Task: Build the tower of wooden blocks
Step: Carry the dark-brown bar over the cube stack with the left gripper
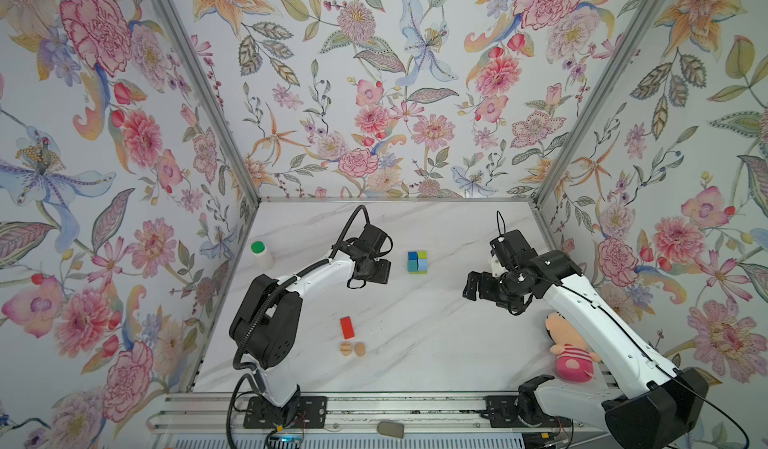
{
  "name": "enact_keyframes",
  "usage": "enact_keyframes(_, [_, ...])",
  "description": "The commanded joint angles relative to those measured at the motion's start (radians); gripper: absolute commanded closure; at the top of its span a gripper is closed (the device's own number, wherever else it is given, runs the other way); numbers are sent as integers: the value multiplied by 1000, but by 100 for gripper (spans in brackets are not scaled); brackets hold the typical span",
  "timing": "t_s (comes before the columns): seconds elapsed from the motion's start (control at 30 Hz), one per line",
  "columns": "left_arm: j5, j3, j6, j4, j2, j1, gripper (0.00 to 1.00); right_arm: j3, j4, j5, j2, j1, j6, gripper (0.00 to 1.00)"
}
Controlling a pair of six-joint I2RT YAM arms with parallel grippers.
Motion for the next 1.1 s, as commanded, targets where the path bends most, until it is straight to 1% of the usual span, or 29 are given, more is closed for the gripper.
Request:
enact_keyframes(0.0, [23,99,-123,-12,52,-17,50,-20,-11,55,-33,-3,-7,1])
enact_keyframes(0.13, [-9,256,-175,-59,144,-54,51,-32,-7,80,-49,-2,-20,1])
enact_keyframes(0.3, [-96,475,-233,-158,272,-116,51,-53,4,99,-81,-2,-39,1])
enact_keyframes(0.4, [-125,574,-274,-186,334,-146,51,-78,14,103,-113,-6,-54,1])
enact_keyframes(0.6, [-196,700,-336,-233,427,-181,51,-116,14,91,-180,-25,-63,1])
enact_keyframes(0.7, [-220,763,-341,-258,475,-189,49,-137,18,108,-222,-32,-48,1])
enact_keyframes(0.77, [-237,814,-341,-284,503,-188,49,-140,18,133,-229,-40,-37,1])
enact_keyframes(0.83, [-252,858,-338,-305,523,-188,49,-136,17,128,-230,-51,-32,1])
enact_keyframes(0.93, [-277,881,-338,-301,539,-187,49,-136,17,131,-244,-54,-34,1])
enact_keyframes(1.07, [-275,908,-347,-309,570,-185,50,-155,17,140,-261,-74,-34,1])
